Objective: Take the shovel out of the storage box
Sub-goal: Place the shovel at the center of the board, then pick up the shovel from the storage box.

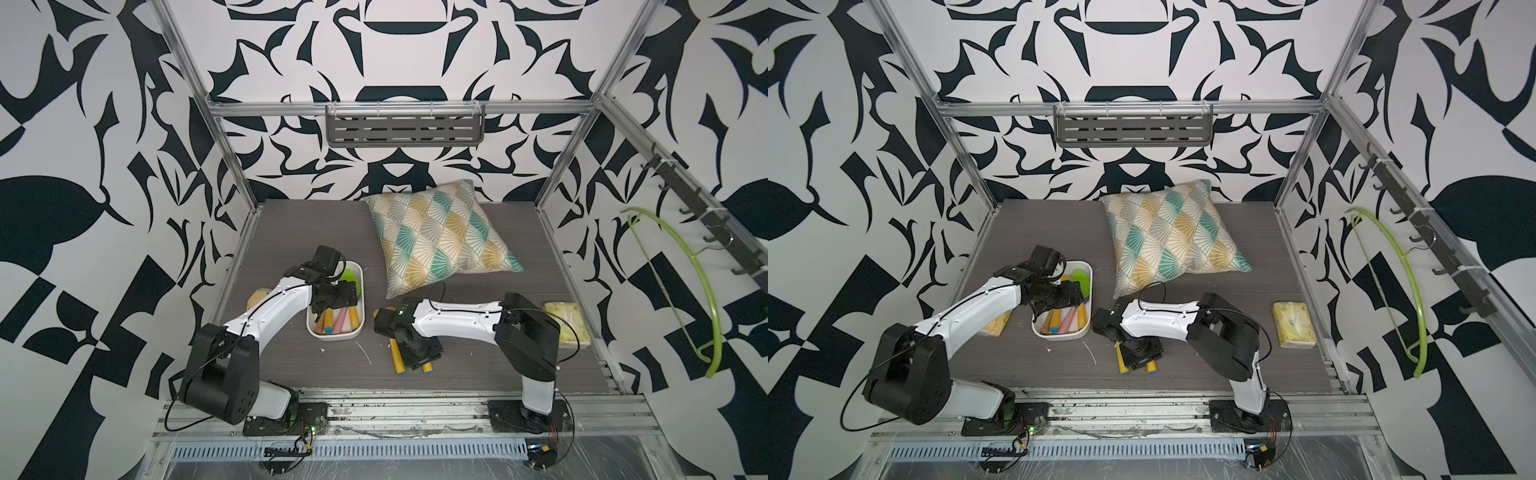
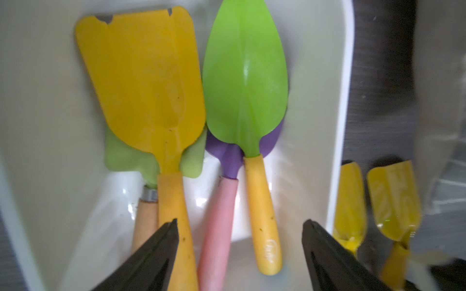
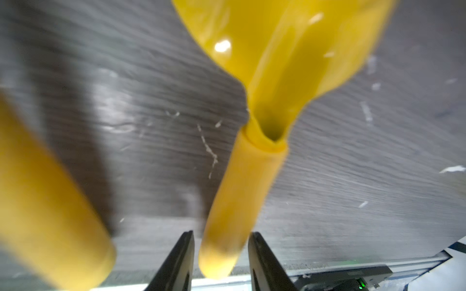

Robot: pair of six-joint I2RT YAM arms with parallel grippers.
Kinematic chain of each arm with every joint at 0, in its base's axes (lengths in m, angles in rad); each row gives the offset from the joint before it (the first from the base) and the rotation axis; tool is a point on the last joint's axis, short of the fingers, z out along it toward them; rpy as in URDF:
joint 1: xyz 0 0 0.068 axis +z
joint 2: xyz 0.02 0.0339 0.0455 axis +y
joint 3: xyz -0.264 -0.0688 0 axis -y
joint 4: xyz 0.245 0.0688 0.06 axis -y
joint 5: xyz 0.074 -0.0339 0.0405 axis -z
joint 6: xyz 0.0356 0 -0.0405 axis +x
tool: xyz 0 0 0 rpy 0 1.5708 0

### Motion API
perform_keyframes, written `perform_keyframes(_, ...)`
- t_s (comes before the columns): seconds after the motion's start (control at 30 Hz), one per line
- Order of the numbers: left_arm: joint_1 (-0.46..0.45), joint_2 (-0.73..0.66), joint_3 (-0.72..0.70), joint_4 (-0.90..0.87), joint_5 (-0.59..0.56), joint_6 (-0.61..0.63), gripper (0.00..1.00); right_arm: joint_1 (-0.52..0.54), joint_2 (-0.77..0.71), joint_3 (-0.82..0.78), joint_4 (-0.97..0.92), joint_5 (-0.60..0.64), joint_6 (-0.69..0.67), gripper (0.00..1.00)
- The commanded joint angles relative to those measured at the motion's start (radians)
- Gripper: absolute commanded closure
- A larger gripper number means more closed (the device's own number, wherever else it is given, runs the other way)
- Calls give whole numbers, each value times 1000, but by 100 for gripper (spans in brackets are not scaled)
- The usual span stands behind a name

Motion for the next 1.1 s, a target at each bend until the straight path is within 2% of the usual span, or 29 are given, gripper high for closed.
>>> perform_keyframes(0.0,4,46,68,-70,-91,41,26,1,-136,54,-78,86,18,59)
perform_keyframes(0.1,5,57,83,-109,-172,55,35,-8,-164,82,-83,116,-10,60)
perform_keyframes(0.17,14,44,88,-129,-210,67,38,-10,-160,103,-85,119,-30,60)
perform_keyframes(0.3,58,79,91,-129,-111,75,42,-12,-126,136,-84,119,-58,61)
perform_keyframes(0.43,59,101,77,-106,-82,61,42,-12,-116,139,-66,116,-67,61)
perform_keyframes(0.57,59,126,64,-87,-84,63,43,-14,-110,147,-63,118,-85,61)
perform_keyframes(0.63,55,144,65,-74,-56,60,47,-16,-112,147,-62,119,-90,61)
perform_keyframes(0.73,52,175,72,-74,-81,62,53,-20,-131,132,-61,119,-91,61)
perform_keyframes(1.0,52,210,77,-83,-91,59,53,-34,-180,104,-51,119,-102,61)
perform_keyframes(1.07,50,232,79,-83,-91,56,61,-35,-182,95,-44,119,-104,61)
